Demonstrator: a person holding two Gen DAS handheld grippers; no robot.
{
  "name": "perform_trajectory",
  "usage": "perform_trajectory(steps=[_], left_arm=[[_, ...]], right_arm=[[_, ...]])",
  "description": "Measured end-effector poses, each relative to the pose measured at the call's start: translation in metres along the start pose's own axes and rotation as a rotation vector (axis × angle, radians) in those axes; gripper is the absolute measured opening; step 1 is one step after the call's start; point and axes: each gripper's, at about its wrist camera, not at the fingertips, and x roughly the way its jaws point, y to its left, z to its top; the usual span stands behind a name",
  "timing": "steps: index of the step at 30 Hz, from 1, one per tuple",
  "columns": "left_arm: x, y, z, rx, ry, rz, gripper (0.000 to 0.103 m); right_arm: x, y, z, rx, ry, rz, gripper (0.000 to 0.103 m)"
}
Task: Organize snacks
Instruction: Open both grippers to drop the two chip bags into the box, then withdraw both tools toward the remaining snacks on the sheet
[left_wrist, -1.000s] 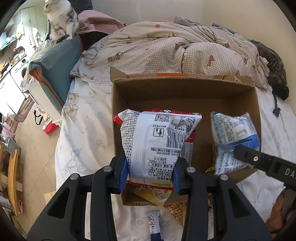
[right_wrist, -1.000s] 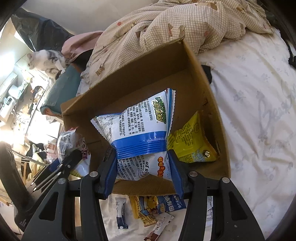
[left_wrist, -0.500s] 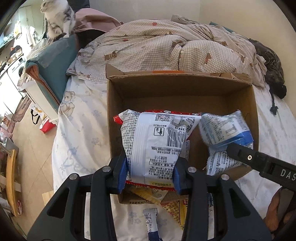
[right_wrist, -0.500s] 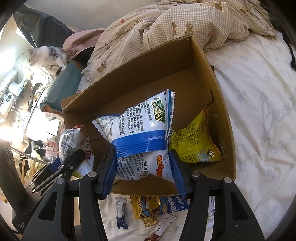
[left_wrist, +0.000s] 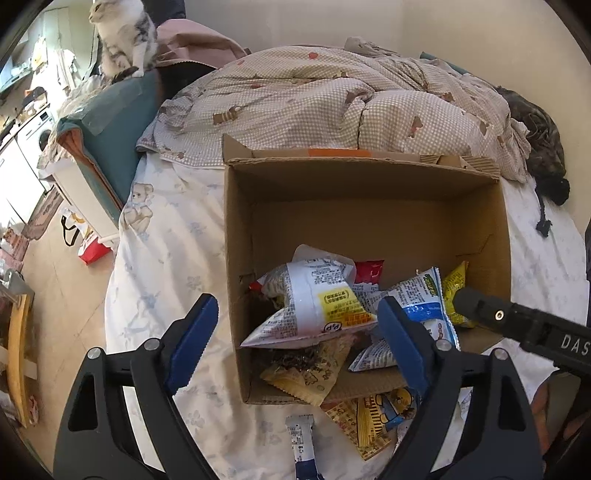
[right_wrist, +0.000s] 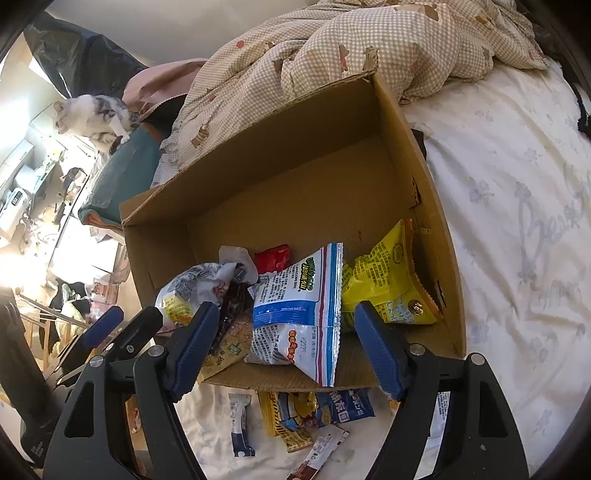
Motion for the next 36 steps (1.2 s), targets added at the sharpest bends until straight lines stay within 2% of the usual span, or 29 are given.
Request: perform_trajectory(steps=[9, 14, 17, 19, 23, 27, 36], left_arm=[[-0.025, 0.015, -0.004, -0.029, -0.043, -0.046, 0.086], [-0.043, 0.021, -0.006, -0.034, -0.086, -0.030, 0.086], [-0.050, 0.024, -0.012, -0.055, -0.082, -0.049, 0.087], [-0.054, 0.025, -0.018, -0.063, -0.081, -0.053, 0.096], [-0.063, 0.028, -0.031, -0.075, -0.071, -0.074, 0.096], [-0.073, 0.032, -0.042, -0.071, -0.069, -0.058, 0.096], [-0.075, 0.045, -0.070, -0.124, 0.012, -0.033, 0.096]], right_arm=[[-0.015, -0.001, -0.001, 0.029, -0.021, 0.016, 0.079], [-0.036, -0.003, -0.010, 0.038, -0.046, 0.021, 0.079], [-0.046, -0.003, -0.017, 0.039, -0.055, 0.018, 0.079], [-0.052, -0.003, -0.022, 0.037, -0.055, 0.011, 0.079], [-0.061, -0.007, -0.035, 0.040, -0.049, 0.002, 0.079], [-0.067, -0.009, -0.045, 0.045, -0.041, 0.000, 0.079], [-0.074, -0.012, -0.065, 0.052, -0.015, -0.017, 0.079]])
